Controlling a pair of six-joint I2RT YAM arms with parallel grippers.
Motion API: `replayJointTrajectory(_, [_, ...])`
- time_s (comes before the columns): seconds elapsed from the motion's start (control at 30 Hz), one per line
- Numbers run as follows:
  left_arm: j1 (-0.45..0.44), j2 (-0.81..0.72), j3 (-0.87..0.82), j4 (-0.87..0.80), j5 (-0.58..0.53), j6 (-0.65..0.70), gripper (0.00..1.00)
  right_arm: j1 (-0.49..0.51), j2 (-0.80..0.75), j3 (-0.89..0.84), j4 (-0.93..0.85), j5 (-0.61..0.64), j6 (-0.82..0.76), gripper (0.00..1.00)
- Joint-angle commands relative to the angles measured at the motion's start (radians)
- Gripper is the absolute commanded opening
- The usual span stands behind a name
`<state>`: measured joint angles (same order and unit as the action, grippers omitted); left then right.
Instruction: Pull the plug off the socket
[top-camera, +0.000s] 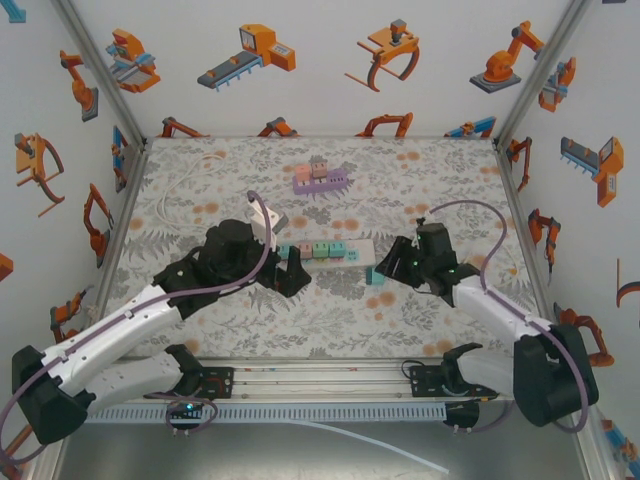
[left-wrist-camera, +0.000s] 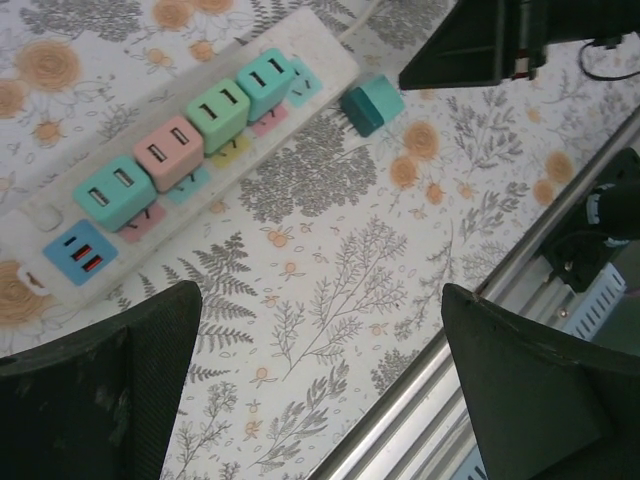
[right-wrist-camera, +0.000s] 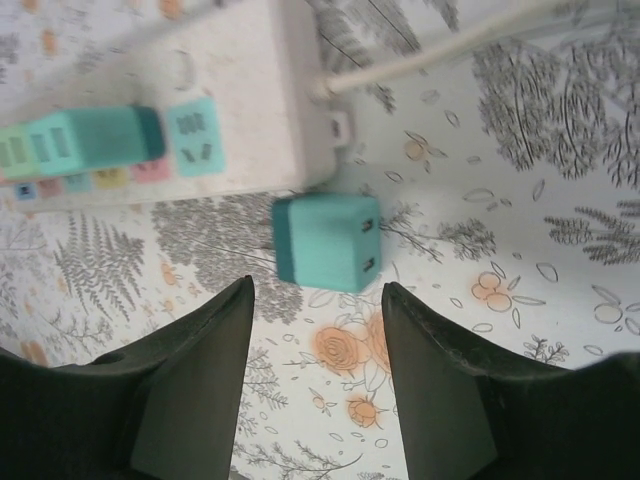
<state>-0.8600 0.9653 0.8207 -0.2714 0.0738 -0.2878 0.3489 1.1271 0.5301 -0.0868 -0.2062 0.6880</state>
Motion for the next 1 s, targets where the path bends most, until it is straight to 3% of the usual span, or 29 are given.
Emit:
replayJointTrajectory(0.0, [-0.004,-0.048,-0.017,-0.034,-0.120,-0.028,0.97,-0.001,-0.078,0.054,0.001,-0.001,-0.183,0.51])
replayJointTrajectory(0.27, [0.043,-0.078,-0.020,-0.131,-0.322,-0.110,0.97,0.034,-0.162,0.107,0.093,-0.163,-0.708,0.51])
replayJointTrajectory(0.5, [0.220,-0.023,-0.038,-0.202,-0.238,-0.229,0.97,0.110,-0.142,0.127,0.076,-0.404,-1.324,0.55])
replayJointTrajectory(0.7, [0.346,0.068,-0.066,-0.134,-0.155,-0.234,0.97,0.128,0.020,0.263,-0.066,-0.455,-1.565,0.58])
replayJointTrajectory(0.97, [0.458,0.247,-0.062,0.002,-0.095,-0.209,0.99,0.164,0.260,0.431,-0.145,-0.444,-1.682,0.58])
